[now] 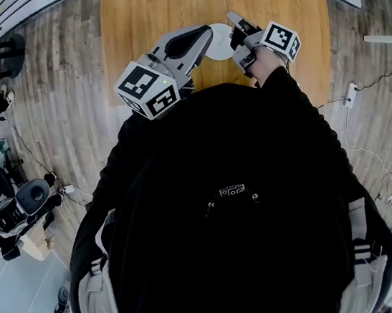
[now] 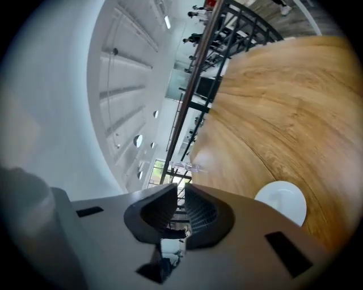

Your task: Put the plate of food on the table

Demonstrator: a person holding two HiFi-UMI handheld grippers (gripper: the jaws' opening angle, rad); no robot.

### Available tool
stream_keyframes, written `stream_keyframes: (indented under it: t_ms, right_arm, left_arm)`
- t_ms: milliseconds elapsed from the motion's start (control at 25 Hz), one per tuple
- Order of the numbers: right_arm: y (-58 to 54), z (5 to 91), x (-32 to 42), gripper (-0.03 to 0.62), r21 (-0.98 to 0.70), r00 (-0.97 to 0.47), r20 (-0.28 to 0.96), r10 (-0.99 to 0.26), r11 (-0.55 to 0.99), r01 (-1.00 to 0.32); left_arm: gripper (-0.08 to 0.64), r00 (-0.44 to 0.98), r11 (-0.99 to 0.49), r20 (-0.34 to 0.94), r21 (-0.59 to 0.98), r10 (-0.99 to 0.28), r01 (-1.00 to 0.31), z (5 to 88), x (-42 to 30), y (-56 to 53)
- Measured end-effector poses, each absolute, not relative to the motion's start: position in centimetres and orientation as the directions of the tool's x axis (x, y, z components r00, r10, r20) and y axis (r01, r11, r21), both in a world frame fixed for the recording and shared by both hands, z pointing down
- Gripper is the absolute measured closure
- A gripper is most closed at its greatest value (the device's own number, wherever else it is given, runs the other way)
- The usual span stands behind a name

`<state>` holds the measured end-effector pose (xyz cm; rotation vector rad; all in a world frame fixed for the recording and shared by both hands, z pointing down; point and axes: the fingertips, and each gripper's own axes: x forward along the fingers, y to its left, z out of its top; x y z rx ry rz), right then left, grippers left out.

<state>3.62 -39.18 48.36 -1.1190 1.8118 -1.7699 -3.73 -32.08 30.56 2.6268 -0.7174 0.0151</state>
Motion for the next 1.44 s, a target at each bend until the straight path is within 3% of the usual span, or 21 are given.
stream_keyframes:
  t_ms: [240,480,680,1440]
  right_arm:
    - [-38.8,37.9,3.7,0.565,-0.872,-0.636,0.126,-0.761,0.221,-0.438]
    - [-36.1,31.7,1.8,0.574,-0.403,-0.621,0.17,-0.765,0.521,-0.752]
    - [-34.7,31.9,-1.5,0.574,-0.23,-0.588,0.246,-0.77,0.543,-0.807]
    - [-33.4,32.5,-0.5,0.574,-0.217,-0.609,0.257,-0.75,0.57,-0.793]
  left_arm:
    - [0.555,0.864,-0.785,0.122,0.37,-0.489,-0.497,30.3,-2.9,-33.5]
    - [0.555,0.852,-0.807,0.166,0.272,-0.497,-0.524,30.1,-2.7,-34.7]
    - [0.555,0.851,-0.818,0.183,0.235,-0.493,-0.525,30.1,-3.4,-35.0]
    - [0.555,0.852,-0.819,0.206,0.241,-0.481,-0.52,30.5,-1.8,-33.7]
